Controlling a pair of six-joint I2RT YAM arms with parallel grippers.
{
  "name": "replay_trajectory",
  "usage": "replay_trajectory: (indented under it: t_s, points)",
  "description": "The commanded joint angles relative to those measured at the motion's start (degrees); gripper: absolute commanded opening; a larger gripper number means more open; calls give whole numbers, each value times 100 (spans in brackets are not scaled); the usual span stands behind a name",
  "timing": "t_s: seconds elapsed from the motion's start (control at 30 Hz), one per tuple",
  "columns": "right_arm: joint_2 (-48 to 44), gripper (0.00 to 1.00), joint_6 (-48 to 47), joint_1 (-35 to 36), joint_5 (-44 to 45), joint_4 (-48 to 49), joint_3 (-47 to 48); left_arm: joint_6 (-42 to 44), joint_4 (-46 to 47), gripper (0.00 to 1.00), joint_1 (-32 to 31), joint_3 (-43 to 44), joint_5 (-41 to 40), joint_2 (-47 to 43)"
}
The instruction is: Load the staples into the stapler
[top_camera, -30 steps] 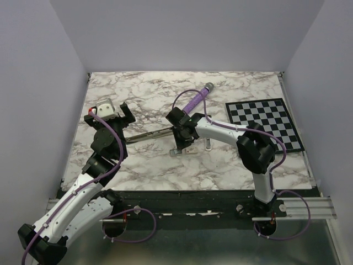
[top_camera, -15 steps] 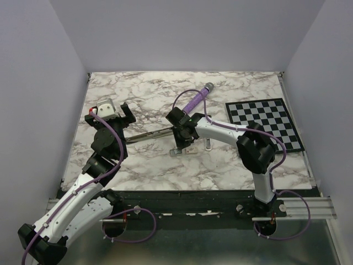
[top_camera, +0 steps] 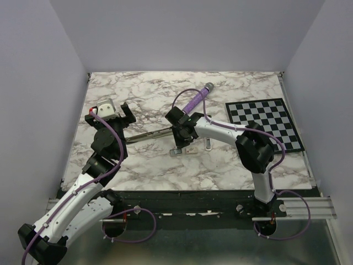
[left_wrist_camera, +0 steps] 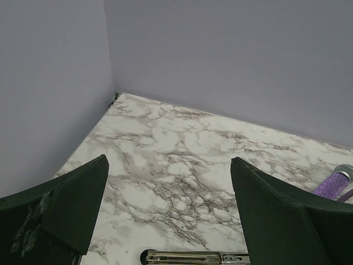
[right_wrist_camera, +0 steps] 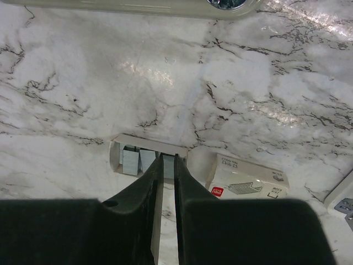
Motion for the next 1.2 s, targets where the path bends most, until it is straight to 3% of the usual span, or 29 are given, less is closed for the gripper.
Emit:
replay_trajectory:
  t_s: [0.0,1.17]
  points:
    - [181,20,51,36,181,51,173,-18,147,99,32,-44,90,-46]
    - [164,26,16,36,-82,77,-21,-36,139,99,32,-53,160,-46]
